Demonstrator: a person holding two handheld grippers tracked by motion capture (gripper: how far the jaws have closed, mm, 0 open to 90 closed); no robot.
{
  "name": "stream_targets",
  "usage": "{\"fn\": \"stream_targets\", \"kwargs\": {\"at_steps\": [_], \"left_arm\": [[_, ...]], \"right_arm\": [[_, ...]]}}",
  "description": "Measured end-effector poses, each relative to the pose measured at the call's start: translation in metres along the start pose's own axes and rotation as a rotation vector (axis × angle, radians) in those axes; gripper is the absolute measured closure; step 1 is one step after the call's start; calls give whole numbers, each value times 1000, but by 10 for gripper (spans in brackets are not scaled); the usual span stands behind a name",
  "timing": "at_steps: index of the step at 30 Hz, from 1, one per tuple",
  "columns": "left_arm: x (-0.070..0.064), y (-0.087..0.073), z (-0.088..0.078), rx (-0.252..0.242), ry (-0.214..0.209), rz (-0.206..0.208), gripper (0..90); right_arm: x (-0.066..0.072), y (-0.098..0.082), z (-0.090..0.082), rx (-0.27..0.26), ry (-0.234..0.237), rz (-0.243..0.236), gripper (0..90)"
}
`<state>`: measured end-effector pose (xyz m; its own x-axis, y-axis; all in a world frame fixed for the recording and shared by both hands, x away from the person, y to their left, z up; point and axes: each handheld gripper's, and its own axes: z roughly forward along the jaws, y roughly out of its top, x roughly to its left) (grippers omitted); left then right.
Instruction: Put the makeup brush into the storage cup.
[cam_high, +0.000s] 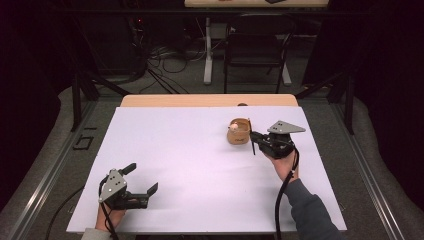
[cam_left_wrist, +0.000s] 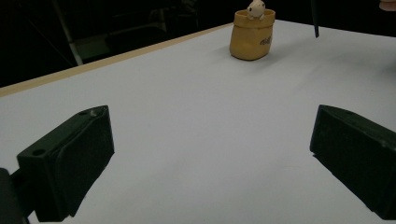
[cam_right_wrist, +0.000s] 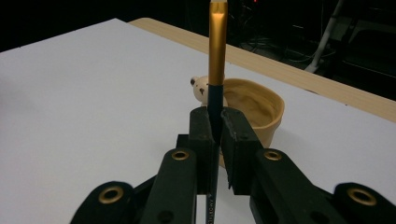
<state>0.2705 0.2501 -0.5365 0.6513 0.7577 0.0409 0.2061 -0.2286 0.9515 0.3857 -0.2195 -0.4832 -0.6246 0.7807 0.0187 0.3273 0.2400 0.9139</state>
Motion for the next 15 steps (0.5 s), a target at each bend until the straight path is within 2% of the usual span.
{"fn": "stream_targets", "kwargs": {"at_steps": [5, 15], "left_arm": [[0, 0, 0, -1, 2, -1, 0], [0, 0, 0, -1, -5, 3, 0]], "right_arm": [[0, 4, 2, -19, -4, 8, 832], [1, 7, 6, -32, -4, -13, 832]]}}
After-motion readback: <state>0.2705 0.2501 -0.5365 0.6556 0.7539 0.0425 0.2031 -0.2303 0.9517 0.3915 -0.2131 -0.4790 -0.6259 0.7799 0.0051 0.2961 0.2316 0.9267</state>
